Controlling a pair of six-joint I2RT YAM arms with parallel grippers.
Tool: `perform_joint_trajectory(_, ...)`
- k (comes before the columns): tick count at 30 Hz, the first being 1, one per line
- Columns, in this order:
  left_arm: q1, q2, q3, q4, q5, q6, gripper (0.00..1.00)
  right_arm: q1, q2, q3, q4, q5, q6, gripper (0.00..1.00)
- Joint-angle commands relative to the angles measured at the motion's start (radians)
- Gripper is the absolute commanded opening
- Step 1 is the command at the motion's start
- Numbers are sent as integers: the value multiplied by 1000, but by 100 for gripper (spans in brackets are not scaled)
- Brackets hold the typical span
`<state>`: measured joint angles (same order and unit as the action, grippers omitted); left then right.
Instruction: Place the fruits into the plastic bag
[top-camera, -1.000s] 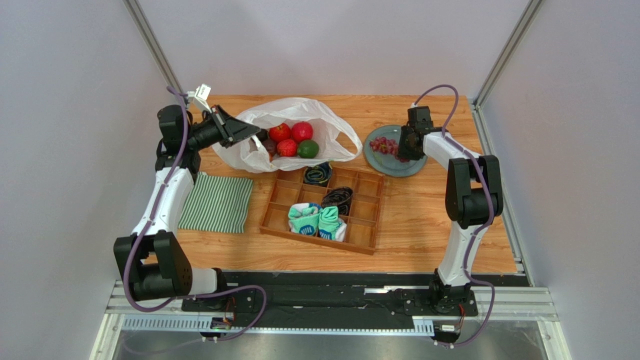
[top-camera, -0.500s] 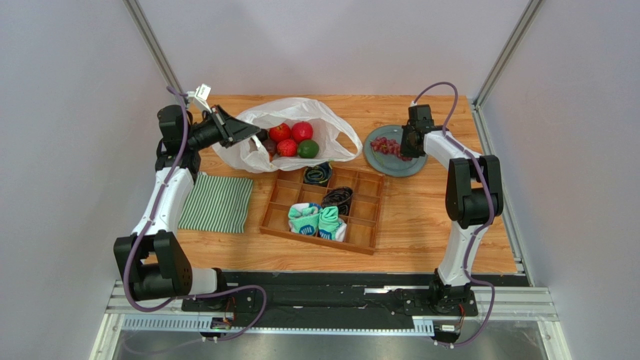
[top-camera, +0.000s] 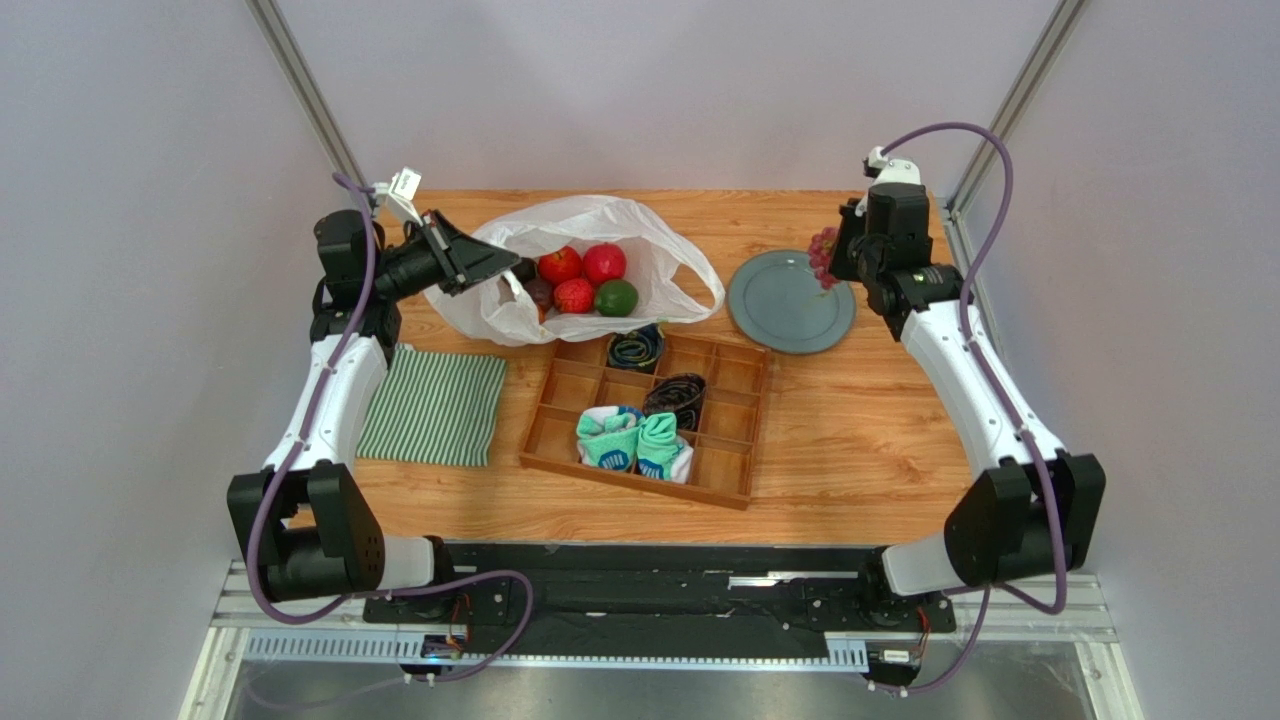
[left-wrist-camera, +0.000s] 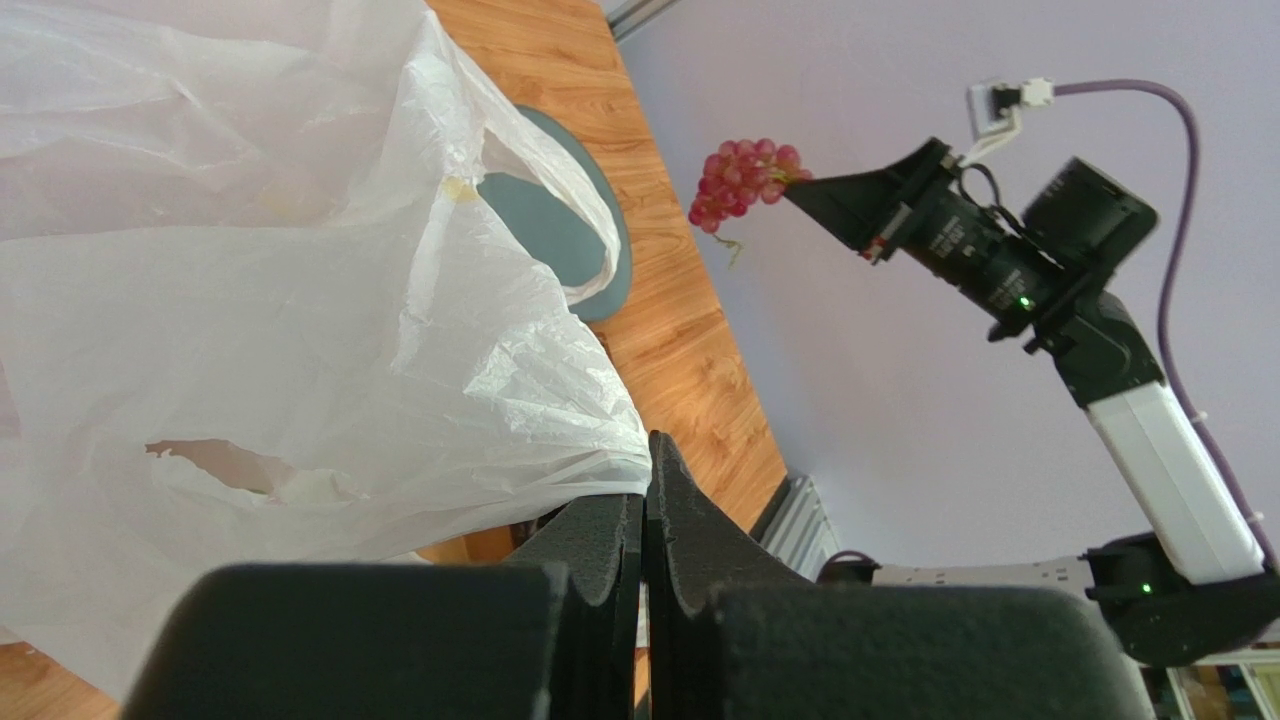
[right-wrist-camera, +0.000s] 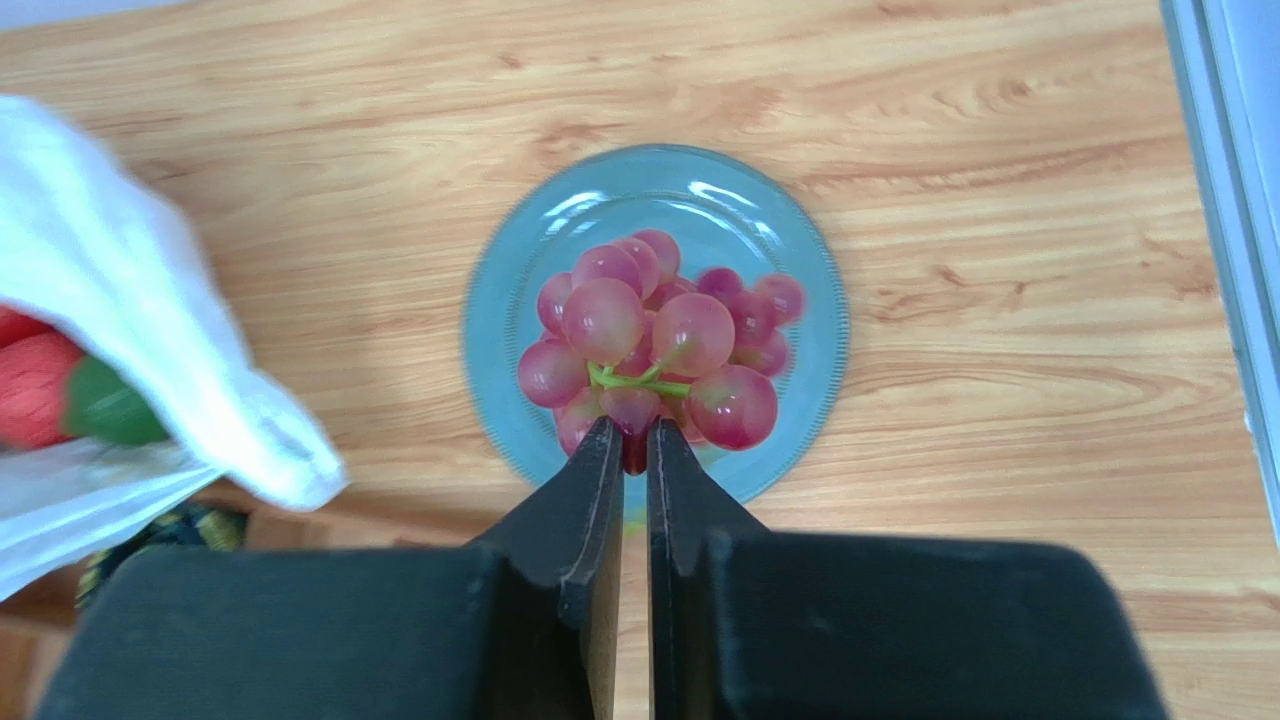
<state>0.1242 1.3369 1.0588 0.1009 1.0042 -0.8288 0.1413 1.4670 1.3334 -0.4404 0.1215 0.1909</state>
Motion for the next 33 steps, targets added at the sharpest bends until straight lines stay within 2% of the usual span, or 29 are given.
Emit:
perform_joint_trajectory(1,5,-44,10,29,8,8,0,84,-120,-36,34,-2,-8,0)
perform_joint_trajectory(7,5,-42,10,29,8,8,0,279,-189,-23,58,43,-2,0)
perform_joint_trajectory(13,5,-44,9,29,7,7,0,463,-114,47,97,64,38,0)
perform_joint_trajectory(19,5,-44,10,34,10,3,0,555,71,136,160,75,94,0)
perform_joint_trajectory(33,6,-41,7,49,19,-10,0,701,548,610,224,44,140,0)
